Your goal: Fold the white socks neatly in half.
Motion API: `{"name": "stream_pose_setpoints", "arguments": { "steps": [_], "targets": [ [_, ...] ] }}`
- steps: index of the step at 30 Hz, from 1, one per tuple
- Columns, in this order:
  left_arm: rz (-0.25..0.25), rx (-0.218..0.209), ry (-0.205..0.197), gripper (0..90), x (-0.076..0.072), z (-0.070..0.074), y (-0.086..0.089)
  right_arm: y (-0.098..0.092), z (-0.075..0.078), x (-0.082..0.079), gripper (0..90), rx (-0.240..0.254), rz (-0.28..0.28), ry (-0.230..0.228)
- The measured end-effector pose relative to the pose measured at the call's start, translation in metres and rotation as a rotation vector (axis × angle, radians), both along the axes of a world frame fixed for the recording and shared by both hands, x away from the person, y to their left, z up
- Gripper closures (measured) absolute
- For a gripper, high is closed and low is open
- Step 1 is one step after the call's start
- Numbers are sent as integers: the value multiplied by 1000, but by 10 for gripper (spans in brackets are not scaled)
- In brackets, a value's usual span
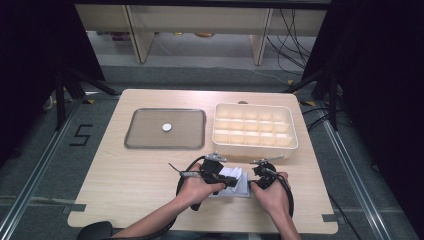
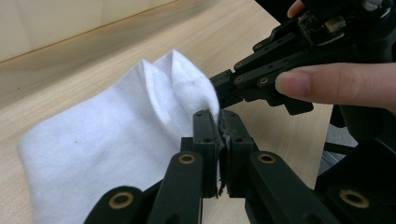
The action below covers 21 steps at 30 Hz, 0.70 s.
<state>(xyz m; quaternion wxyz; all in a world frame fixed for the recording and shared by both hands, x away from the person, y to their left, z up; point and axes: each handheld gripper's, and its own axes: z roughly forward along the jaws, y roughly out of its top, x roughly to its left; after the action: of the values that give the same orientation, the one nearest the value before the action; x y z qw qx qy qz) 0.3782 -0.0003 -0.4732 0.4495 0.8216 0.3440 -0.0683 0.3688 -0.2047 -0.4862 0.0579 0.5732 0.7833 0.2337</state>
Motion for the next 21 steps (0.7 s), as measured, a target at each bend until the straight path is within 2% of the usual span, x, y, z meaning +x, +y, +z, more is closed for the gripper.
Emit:
{"name": "stream_pose_setpoints", "arguments": {
  "steps": [2,10,11,12,13,14,15,16,17,18,21],
  "targets": [
    [13,1,2,860,-1,-1,-1,1,0,0,900,4,-4,-1],
    [3,9,3,859,2,-5,-4,1,0,-1,900,4,-3,-2],
    [17,14,-1,859,1,-5,-5,1,0,-1,900,3,-3,-1],
    [11,14,1,859,2,-6,-5,2,0,-1,900,9,-9,-1],
    [13,14,-2,858,2,-7,-6,2,-1,0,900,-11,-12,12],
    [13,12,4,858,2,-8,-6,4,0,0,900,-6,-41,23],
    [9,12,4,858,3,-8,-6,4,0,0,900,-5,-38,20],
    [21,19,-8,857,2,-9,-7,4,0,0,900,-4,-37,19],
    [38,0,-15,857,1,-12,-9,4,1,0,900,-4,-42,22],
    [13,17,-8,857,2,-12,-8,4,1,-1,900,-4,-43,19],
    [15,22,-7,855,1,-16,-10,3,1,-1,900,-4,-34,15]
  ]
}}
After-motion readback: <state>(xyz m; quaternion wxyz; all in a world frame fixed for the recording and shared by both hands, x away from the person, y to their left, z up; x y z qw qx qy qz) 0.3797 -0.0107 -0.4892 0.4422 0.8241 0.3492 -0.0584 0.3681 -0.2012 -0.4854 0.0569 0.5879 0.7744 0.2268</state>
